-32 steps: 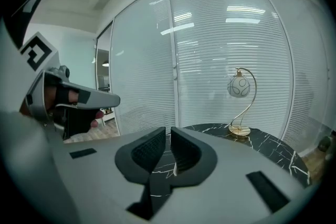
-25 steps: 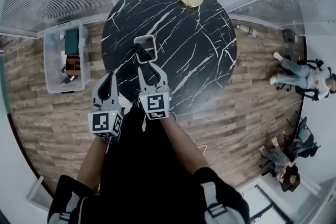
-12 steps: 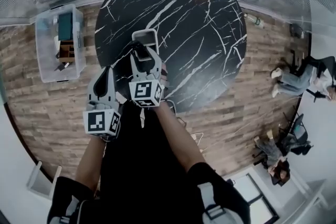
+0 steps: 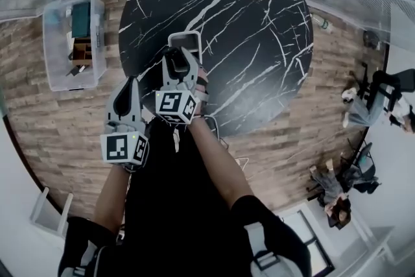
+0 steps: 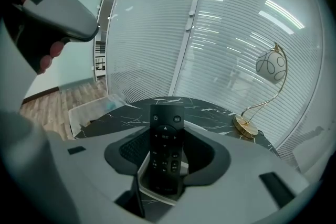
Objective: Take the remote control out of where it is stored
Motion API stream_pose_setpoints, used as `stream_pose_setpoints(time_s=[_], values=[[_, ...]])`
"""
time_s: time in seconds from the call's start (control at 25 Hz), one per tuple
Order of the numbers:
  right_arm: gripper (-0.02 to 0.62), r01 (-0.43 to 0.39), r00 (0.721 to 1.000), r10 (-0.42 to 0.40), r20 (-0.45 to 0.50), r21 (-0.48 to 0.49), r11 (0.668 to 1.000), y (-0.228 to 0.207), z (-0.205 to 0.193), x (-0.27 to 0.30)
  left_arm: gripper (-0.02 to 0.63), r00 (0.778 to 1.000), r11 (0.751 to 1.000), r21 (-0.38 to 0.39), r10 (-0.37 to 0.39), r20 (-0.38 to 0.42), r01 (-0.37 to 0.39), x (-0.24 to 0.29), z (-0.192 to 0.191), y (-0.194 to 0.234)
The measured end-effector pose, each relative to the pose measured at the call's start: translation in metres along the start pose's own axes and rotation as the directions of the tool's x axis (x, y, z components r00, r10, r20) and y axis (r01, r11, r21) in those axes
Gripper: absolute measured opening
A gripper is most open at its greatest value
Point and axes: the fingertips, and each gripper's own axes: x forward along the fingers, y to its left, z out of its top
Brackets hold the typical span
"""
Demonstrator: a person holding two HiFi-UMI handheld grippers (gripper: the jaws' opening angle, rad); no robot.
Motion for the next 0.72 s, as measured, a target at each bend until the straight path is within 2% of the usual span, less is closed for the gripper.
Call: stream_pose_setpoints(time_s=[0.36,0.72], values=[[0.186,-0.011,1.0,0.011,0.009,0.042,0.999,-0.002,0.002,-0.003,0.008,1.0,1.0,-0.009,-0.002,0.006,0.002,-0.002,0.002,0.003],[0.186,-0.017,0.995,0.006,0.103,0.102,0.995,-0.012,0.027,-0.032,0.008,0.998,1.0,0.003,-0.021,0.051,0.021,-0.021,0.016,-0.005]])
